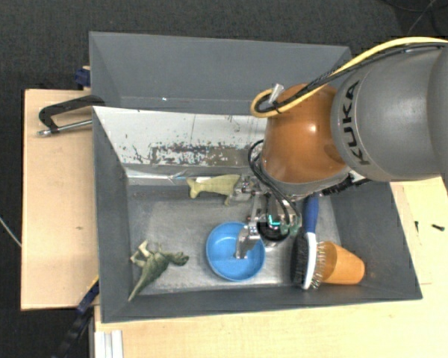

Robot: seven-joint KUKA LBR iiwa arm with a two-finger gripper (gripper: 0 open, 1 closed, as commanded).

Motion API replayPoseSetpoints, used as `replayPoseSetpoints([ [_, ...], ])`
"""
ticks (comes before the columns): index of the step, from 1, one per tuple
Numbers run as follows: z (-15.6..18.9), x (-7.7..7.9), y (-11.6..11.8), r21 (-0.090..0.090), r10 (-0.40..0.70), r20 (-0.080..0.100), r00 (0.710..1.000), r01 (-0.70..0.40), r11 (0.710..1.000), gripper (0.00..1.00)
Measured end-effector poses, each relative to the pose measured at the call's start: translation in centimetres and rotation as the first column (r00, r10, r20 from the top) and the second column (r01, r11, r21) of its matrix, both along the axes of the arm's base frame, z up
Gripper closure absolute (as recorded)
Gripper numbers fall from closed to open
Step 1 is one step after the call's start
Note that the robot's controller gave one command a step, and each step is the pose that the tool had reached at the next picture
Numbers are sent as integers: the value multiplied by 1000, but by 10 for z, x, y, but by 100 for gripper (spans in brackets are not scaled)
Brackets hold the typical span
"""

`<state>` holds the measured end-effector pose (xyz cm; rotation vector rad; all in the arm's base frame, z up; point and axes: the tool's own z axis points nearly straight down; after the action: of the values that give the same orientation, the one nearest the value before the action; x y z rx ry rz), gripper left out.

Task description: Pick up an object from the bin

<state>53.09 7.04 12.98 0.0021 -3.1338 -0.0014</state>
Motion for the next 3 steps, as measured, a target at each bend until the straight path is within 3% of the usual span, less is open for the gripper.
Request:
replayPoseSetpoints([
  [1, -58, 1, -6, 2, 2, 15, 1000, -2, 1000, 0],
  [3, -54, 3, -4, 1, 2, 12, 1000, -2, 1000, 0],
])
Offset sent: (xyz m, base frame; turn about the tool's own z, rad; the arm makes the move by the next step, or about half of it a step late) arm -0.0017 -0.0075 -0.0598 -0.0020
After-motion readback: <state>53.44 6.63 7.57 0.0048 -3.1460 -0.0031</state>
